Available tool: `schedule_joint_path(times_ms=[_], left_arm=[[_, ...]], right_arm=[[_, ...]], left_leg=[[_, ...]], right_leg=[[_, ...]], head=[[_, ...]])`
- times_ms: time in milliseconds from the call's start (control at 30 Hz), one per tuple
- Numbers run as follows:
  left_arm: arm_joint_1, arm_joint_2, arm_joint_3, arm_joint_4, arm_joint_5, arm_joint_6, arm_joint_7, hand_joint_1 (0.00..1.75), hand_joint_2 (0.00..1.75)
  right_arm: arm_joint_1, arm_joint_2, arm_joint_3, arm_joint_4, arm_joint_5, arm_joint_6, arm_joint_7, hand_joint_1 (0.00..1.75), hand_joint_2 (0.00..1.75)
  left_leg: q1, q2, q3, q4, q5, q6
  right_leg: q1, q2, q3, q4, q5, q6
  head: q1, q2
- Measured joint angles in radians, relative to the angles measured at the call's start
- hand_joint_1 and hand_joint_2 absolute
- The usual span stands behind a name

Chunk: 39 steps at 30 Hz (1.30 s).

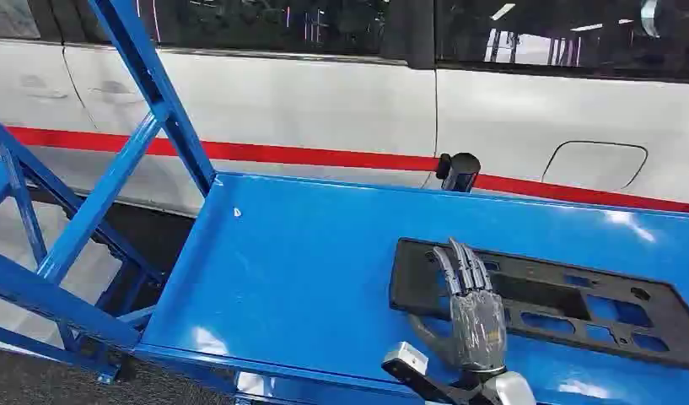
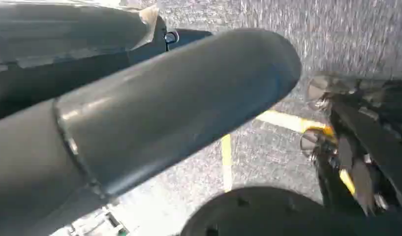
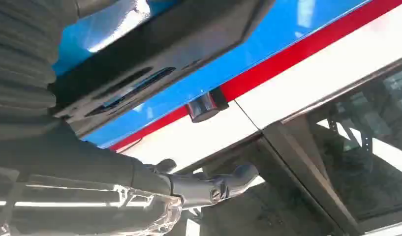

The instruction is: Take the parts from the cabinet and place them on the table.

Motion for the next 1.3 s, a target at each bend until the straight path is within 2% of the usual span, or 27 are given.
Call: schedule_joint_path(times_ms=[33, 67, 100, 167, 200, 233, 267, 300, 567, 700, 1167, 1300], left_arm=[[0.001, 0.000, 0.001, 0.000, 0.003, 0.000, 0.001, 0.00, 0.00], [0.002, 0.000, 0.002, 0.000, 0.006, 0.001, 0.002, 0.00, 0.00], [0.002, 0.000, 0.002, 0.000, 0.010, 0.003, 0.003, 0.00, 0.00], [0.001, 0.000, 0.009, 0.001, 0.019, 0.011, 0.004, 0.00, 0.00], [0.000, 0.000, 0.013, 0.001, 0.022, 0.014, 0.004, 0.00, 0.00], [-0.003, 0.000, 0.014, 0.001, 0.026, 0.017, 0.005, 0.00, 0.00], [-0.002, 0.000, 0.015, 0.001, 0.028, 0.017, 0.005, 0.00, 0.00], [-0.002, 0.000, 0.016, 0.001, 0.029, 0.017, 0.006, 0.00, 0.00], [-0.002, 0.001, 0.018, 0.005, 0.060, 0.032, 0.009, 0.00, 0.00], [-0.002, 0.002, 0.019, 0.006, 0.079, 0.035, 0.013, 0.00, 0.00], [-0.002, 0.006, 0.042, 0.007, 0.112, 0.051, 0.015, 0.00, 0.00], [-0.003, 0.008, 0.042, 0.007, 0.124, 0.051, 0.015, 0.00, 0.00]], right_arm=[[0.000, 0.000, -0.001, -0.001, 0.001, 0.001, 0.000, 0.00, 1.75], [0.001, 0.000, -0.001, -0.003, 0.003, 0.003, -0.001, 0.00, 1.75], [0.000, 0.000, -0.002, -0.005, 0.005, 0.010, -0.004, 0.00, 1.75], [0.000, 0.003, -0.002, -0.012, 0.011, 0.018, -0.008, 0.00, 1.75], [-0.001, 0.006, -0.003, -0.017, 0.013, 0.022, -0.008, 0.00, 1.75], [-0.003, 0.008, -0.003, -0.020, 0.015, 0.026, -0.008, 0.00, 1.75], [-0.008, 0.007, -0.003, -0.024, 0.016, 0.031, -0.010, 0.00, 1.75], [-0.009, 0.008, -0.003, -0.025, 0.018, 0.032, -0.010, 0.00, 1.75], [-0.013, 0.010, -0.004, -0.048, 0.042, 0.075, -0.008, 0.00, 1.75], [-0.013, 0.007, -0.013, -0.061, 0.054, 0.102, -0.003, 0.00, 1.75], [-0.020, -0.003, -0.030, -0.060, 0.057, 0.107, 0.000, 0.00, 1.75], [-0.020, -0.005, -0.035, -0.060, 0.071, 0.130, 0.019, 0.00, 1.75]], left_leg=[[0.006, 0.003, -0.031, 0.058, -0.015, -0.007], [0.011, 0.006, -0.037, 0.062, -0.004, -0.010], [0.016, 0.008, -0.021, 0.021, 0.029, -0.014], [0.021, 0.010, 0.065, -0.151, 0.117, -0.015], [0.023, 0.012, 0.112, -0.241, 0.141, -0.013], [0.013, 0.010, 0.114, -0.240, 0.133, -0.009], [0.015, 0.007, 0.113, -0.247, 0.140, -0.004], [0.014, 0.007, 0.112, -0.247, 0.140, -0.006], [0.004, 0.004, 0.112, -0.246, 0.135, 0.006], [0.002, 0.004, 0.112, -0.245, 0.134, 0.010], [0.008, 0.004, 0.118, -0.251, 0.135, 0.011], [0.008, 0.004, 0.118, -0.251, 0.135, 0.011]], right_leg=[[-0.002, 0.000, -0.001, 0.000, 0.000, 0.000], [-0.004, 0.000, -0.001, 0.000, -0.001, 0.001], [-0.007, 0.001, 0.001, 0.000, -0.003, 0.004], [-0.013, 0.003, 0.008, 0.000, -0.008, 0.012], [-0.013, 0.002, 0.012, 0.000, -0.010, 0.017], [-0.006, 0.002, 0.011, 0.000, -0.013, 0.025], [-0.002, 0.003, 0.009, 0.006, -0.020, 0.027], [0.000, 0.003, 0.005, 0.004, -0.020, 0.026], [-0.008, 0.002, 0.017, -0.021, -0.013, 0.038], [-0.009, 0.002, 0.017, -0.021, -0.012, 0.039], [-0.007, 0.002, 0.024, -0.020, -0.012, 0.039], [-0.007, 0.002, 0.023, -0.020, -0.012, 0.039]], head=[[0.000, 0.000], [0.000, 0.000], [0.000, 0.000], [-0.001, 0.000], [-0.001, 0.000], [0.000, 0.000], [0.001, 0.000], [0.001, 0.000], [0.004, 0.000], [0.004, 0.000], [0.003, 0.000], [0.003, 0.000]])
